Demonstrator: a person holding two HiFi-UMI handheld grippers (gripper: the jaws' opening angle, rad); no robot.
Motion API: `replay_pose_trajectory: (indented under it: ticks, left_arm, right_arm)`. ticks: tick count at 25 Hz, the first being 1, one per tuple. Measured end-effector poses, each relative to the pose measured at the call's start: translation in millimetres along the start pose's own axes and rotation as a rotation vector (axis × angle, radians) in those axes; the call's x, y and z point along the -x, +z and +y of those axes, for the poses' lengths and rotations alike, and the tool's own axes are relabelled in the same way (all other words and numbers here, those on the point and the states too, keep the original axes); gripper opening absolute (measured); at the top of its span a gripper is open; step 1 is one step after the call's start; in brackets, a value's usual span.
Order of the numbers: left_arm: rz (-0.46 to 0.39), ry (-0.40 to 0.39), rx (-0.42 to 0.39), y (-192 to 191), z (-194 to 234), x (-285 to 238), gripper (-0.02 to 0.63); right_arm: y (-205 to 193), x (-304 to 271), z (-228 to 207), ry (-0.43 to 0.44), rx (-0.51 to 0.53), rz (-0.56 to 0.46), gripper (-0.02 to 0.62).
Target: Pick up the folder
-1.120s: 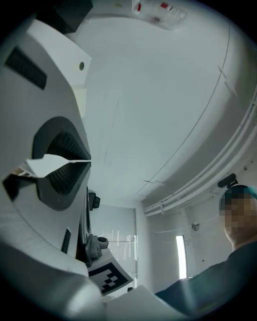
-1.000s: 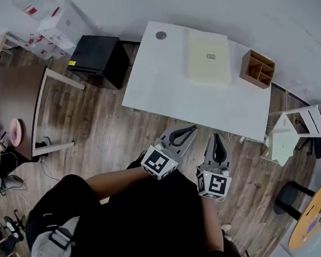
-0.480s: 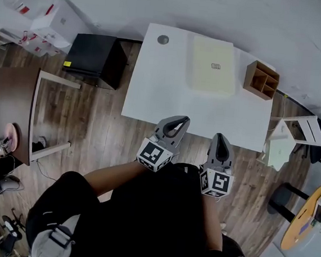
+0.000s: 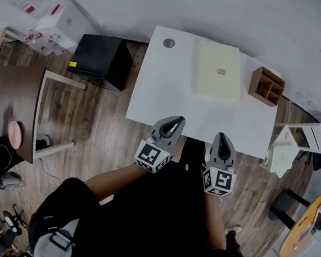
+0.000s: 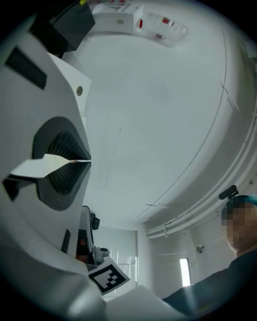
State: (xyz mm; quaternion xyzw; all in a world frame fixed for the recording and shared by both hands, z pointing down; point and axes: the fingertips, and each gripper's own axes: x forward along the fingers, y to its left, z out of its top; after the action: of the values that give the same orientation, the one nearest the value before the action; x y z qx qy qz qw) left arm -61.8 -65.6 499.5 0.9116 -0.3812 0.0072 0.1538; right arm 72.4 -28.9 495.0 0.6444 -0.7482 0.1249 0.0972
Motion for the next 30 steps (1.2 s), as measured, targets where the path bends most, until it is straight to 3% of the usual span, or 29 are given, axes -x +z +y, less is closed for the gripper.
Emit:
replay_pose_trajectory:
  ticks: [9,14,30]
  left_arm:
    - [0.026,0.109,0.001,-3.2,25.3,-30.8,0.025]
    - [0.068,0.116,0.004,-3.3,31.1,-68.8,0.025]
    - [0.215,0.204,0.102,-57.3,75.3,-176.2,0.026]
  right_arm:
    - [8.4,-53.1,-28.4,0.074,-0.026,-0.02,0.037]
    - [13.9,-81.9,-58.1,0.081,-0.069,-0.015,0.037]
    - [-36.5,-179.0,-158.2,0.105,-0.123,0.172,0.058]
